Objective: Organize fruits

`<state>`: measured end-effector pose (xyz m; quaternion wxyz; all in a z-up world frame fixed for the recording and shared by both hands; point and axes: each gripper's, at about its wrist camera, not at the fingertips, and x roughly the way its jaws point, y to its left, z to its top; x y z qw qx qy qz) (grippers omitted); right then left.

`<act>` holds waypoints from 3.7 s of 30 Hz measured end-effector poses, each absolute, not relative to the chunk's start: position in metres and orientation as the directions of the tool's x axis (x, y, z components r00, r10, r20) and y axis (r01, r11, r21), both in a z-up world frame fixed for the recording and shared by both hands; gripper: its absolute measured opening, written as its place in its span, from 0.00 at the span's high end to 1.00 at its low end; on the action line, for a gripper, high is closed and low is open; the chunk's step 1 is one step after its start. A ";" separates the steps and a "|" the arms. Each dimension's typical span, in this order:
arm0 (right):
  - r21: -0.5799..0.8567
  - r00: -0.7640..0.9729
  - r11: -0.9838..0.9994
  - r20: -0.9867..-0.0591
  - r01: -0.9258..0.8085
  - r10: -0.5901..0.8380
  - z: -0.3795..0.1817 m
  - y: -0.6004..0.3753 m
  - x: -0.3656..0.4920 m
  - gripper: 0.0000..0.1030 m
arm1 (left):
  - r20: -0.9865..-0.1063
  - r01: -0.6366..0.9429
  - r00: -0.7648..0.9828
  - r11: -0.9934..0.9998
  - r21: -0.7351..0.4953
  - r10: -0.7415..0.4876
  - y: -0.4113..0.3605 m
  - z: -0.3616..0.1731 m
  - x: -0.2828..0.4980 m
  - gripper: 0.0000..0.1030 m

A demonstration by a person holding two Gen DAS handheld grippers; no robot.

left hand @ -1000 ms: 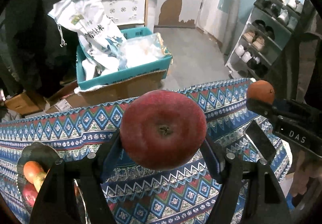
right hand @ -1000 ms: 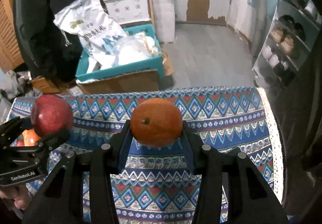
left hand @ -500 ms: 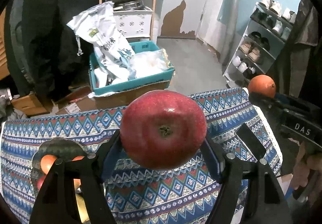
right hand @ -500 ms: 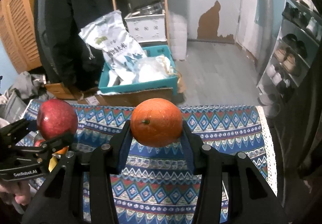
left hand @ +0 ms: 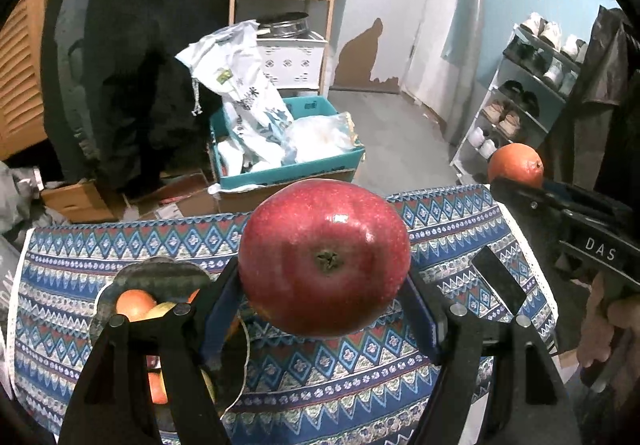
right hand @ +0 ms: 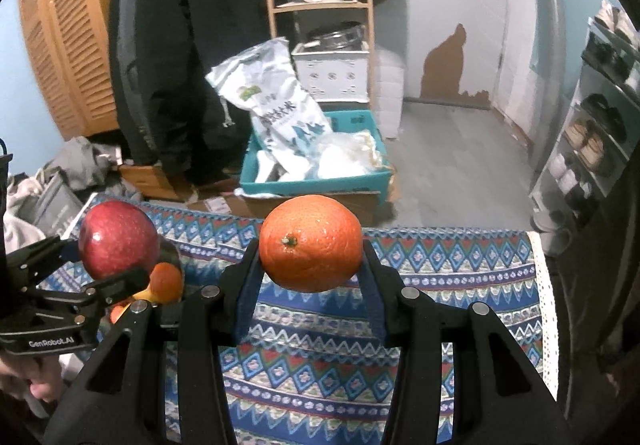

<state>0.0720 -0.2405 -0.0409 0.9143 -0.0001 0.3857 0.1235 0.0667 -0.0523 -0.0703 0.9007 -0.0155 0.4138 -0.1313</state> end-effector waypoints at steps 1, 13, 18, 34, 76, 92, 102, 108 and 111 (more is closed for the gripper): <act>0.094 0.673 0.968 -0.703 -0.233 0.230 -0.039 -0.237 0.071 0.56 | -0.740 0.222 0.625 0.965 -0.136 -0.248 -0.049 -0.069 0.065 0.26; 0.100 0.675 0.948 -0.680 -0.302 0.287 -0.024 -0.198 0.059 0.56 | -0.713 0.166 0.663 0.974 -0.155 -0.227 -0.006 -0.055 0.043 0.26; 0.104 0.661 0.936 -0.682 -0.335 0.312 -0.025 -0.178 0.061 0.56 | -0.716 0.127 0.669 0.980 -0.155 -0.200 0.014 -0.057 0.038 0.26; 0.149 0.557 0.882 -0.725 -0.447 0.405 -0.054 -0.093 0.076 0.56 | -0.762 -0.016 0.637 0.987 -0.158 -0.112 0.088 -0.095 0.034 0.26; 0.211 0.219 0.832 -0.905 -0.513 0.365 -0.193 0.003 0.078 0.55 | -0.939 -0.172 0.326 0.970 -0.171 -0.107 0.143 -0.230 0.043 0.26; 0.231 0.215 0.831 -0.900 -0.506 0.380 -0.191 0.002 0.079 0.52 | -0.933 -0.140 0.352 0.982 -0.131 -0.074 0.137 -0.212 0.037 0.17; 0.213 0.295 0.845 -0.872 -0.490 0.391 -0.158 -0.007 0.078 0.50 | -0.908 -0.128 0.415 0.984 -0.124 -0.060 0.134 -0.185 0.029 0.14; 0.179 0.381 0.856 -0.838 -0.485 0.391 -0.124 -0.018 0.074 0.44 | -0.890 -0.122 0.454 0.986 -0.118 -0.050 0.128 -0.168 0.029 0.14; 0.173 0.413 0.862 -0.822 -0.475 0.393 -0.110 -0.024 0.073 0.43 | -0.874 -0.116 0.483 0.986 -0.116 -0.046 0.124 -0.155 0.027 0.14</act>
